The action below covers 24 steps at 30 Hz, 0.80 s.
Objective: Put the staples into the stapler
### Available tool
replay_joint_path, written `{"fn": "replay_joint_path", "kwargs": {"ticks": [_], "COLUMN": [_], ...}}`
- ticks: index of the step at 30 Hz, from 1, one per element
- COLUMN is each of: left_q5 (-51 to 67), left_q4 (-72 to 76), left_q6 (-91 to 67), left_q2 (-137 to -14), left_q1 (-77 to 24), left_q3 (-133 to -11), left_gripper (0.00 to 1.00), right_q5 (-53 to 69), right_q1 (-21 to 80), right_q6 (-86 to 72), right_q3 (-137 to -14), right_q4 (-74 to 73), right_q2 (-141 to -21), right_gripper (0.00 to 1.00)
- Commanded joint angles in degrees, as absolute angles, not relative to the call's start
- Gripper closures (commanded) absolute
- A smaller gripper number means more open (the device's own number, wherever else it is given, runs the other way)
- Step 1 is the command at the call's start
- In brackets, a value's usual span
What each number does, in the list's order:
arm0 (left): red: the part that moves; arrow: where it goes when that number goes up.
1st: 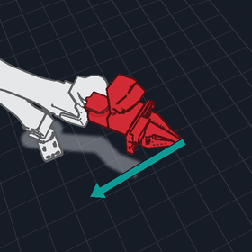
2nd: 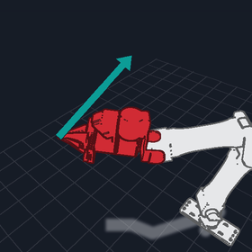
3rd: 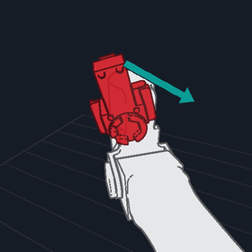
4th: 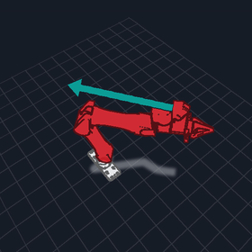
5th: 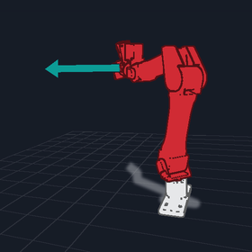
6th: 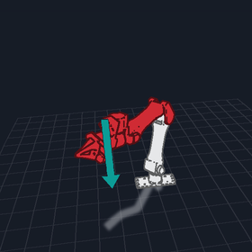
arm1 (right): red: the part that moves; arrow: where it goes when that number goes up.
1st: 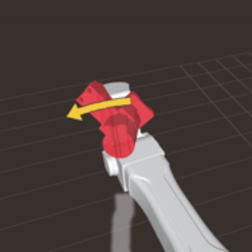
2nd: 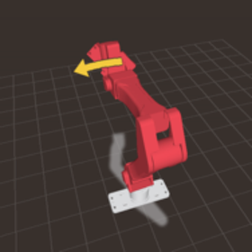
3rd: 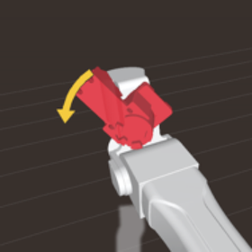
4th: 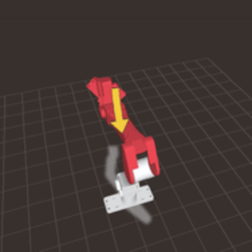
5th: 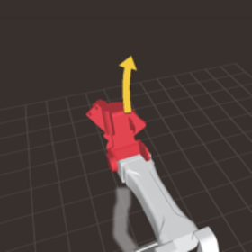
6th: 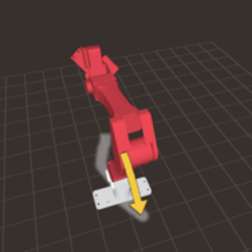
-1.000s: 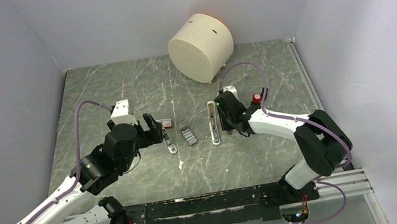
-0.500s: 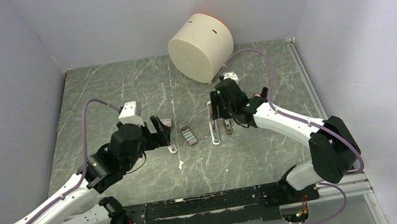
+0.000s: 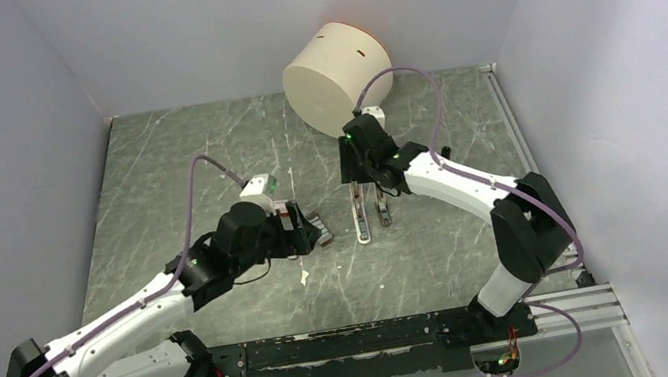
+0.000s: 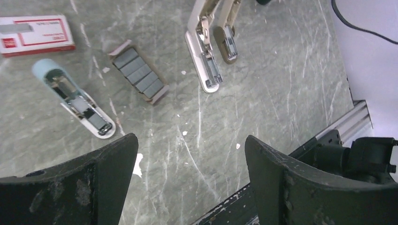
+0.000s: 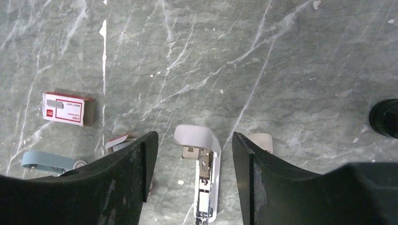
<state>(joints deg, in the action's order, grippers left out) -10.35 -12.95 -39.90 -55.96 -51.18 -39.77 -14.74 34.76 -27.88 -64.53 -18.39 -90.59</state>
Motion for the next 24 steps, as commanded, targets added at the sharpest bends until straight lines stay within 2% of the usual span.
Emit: {"fn": "replay_joint_path", "kwargs": {"ticks": [1,9,16,19,24], "left_q5": [-4.3,-0.5,2.6,4.7,7.7], "left_q4": [-8.2,-4.3,-0.5,0.4,4.5], "left_q6": [-40.2,-40.3,-41.1,-41.1,-41.9], "left_q2": [-59.3,-65.5,-70.8,-74.6,-81.5], "left_q1": [-50.8,-50.9,-50.8,-50.9,-51.0], "left_q3": [-40.4,-41.0,-41.8,-42.9,-44.4], "left_gripper": [0.12,0.21,0.21,0.30,0.51], "right_q5": [-14.9,-15.2,-14.4,-13.8,-13.6], "right_q1": [34.4,34.4,34.6,34.9,36.0], "right_q6": [-28.2,-26.1,-26.2,-25.5,-24.7], "right_q3": [-66.7,-67.6,-65.9,-64.5,-62.4], "right_q4": [-20.1,-18.4,-16.9,-15.7,-14.1], "right_q2": [-93.2,-95.2,-93.5,-92.1,-90.0], "right_gripper": [0.40,0.50,0.68,0.70,0.71]}}
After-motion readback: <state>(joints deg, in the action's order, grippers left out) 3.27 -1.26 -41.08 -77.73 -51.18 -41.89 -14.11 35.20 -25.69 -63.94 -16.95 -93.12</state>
